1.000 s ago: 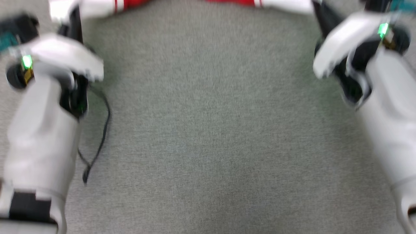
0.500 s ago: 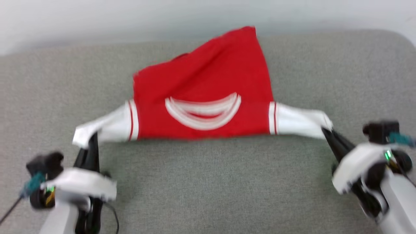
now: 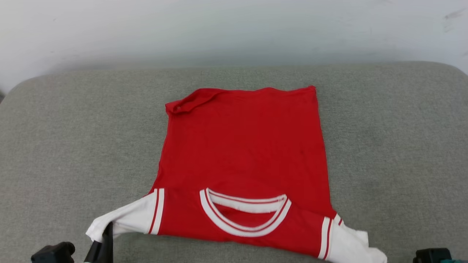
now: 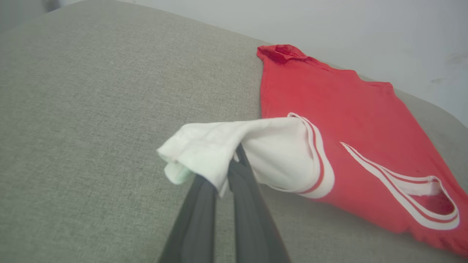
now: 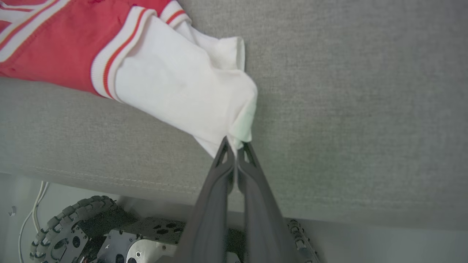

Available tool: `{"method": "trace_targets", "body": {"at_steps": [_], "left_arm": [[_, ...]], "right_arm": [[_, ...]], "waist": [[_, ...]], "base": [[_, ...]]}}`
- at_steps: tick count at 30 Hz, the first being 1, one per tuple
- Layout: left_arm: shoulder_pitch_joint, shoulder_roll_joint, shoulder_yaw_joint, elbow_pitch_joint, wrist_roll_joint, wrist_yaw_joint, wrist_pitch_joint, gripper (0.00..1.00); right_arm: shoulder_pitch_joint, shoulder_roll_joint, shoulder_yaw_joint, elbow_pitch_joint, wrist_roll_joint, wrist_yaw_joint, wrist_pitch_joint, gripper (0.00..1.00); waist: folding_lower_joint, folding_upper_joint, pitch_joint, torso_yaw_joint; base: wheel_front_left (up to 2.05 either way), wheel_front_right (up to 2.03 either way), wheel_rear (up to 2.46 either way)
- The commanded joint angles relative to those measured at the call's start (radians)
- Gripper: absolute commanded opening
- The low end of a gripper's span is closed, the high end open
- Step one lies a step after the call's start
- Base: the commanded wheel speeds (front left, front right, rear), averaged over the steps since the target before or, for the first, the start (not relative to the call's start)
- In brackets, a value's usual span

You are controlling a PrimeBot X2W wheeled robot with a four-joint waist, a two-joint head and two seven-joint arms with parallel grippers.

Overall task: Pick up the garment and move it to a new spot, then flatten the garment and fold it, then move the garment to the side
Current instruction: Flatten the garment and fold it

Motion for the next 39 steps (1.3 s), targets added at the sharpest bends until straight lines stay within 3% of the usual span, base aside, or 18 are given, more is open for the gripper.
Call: {"method": "trace_targets", "body": {"at_steps": [1,3,4,5,11,17,24,25,27,34,39], "left_arm": [[0.013,-0.002,0.002,-0.006,0.002,0.006,-0.001,0.00],[0.023,-0.007,-0.011,-0.013,0.014,0.009,-0.007,0.00],[0.021,-0.011,-0.021,-0.020,0.020,0.009,-0.011,0.00],[0.014,-0.017,-0.030,-0.025,0.026,0.008,-0.017,0.00],[-0.035,-0.040,-0.067,-0.061,0.066,0.010,-0.050,0.00],[-0.105,-0.048,-0.096,-0.107,0.103,0.000,-0.072,0.00],[-0.223,-0.078,-0.149,-0.128,0.131,-0.038,-0.097,0.00],[-0.262,-0.099,-0.163,-0.122,0.135,-0.054,-0.114,0.00],[-0.284,-0.109,-0.170,-0.120,0.137,-0.063,-0.124,0.00],[-0.336,-0.141,-0.186,-0.089,0.136,-0.091,-0.148,0.00],[-0.357,-0.157,-0.183,-0.055,0.132,-0.108,-0.157,0.00]], "right_arm": [[0.009,0.006,-0.004,-0.011,-0.008,-0.001,0.014,0.00],[0.035,0.031,-0.009,-0.015,-0.013,-0.001,0.046,0.04],[0.034,0.036,-0.012,-0.022,-0.014,-0.001,0.043,0.45],[0.024,0.041,-0.015,-0.028,-0.016,-0.001,0.030,1.00],[-0.145,0.063,-0.084,-0.043,0.003,-0.001,-0.130,1.00],[-0.478,0.012,-0.167,0.165,0.017,-0.001,-0.199,1.00],[-0.864,-0.120,-0.164,0.434,0.017,-0.001,-0.076,1.00],[-0.995,-0.161,-0.146,0.523,0.009,-0.001,0.024,1.00],[-1.076,-0.181,-0.132,0.570,-0.002,-0.001,0.100,1.00],[-1.215,-0.179,-0.102,0.676,-0.021,-0.001,0.275,1.00],[-1.176,-0.152,-0.099,0.768,-0.011,-0.001,0.375,1.00]], "waist": [[0.0003,0.0000,-0.001,0.003],[0.0003,0.0000,-0.002,0.012],[0.0003,0.0000,-0.002,0.019],[0.0003,0.0000,-0.001,0.026],[0.0003,0.0000,0.020,0.072],[0.0003,0.0000,0.110,0.129],[0.0003,0.0000,0.249,0.245],[0.0003,0.0000,0.297,0.279],[0.0003,0.0000,0.327,0.298],[0.0003,0.0000,0.397,0.335],[0.0003,0.0000,0.406,0.339]], "base": [[0.00,0.00,0.00],[0.00,0.00,0.00],[0.00,0.00,0.00],[0.00,0.00,0.00],[0.00,0.00,0.00],[0.00,0.00,0.00],[0.00,0.00,0.00],[0.00,0.00,0.00],[0.00,0.00,0.00],[0.00,0.00,0.00],[0.00,0.00,0.00]]}}
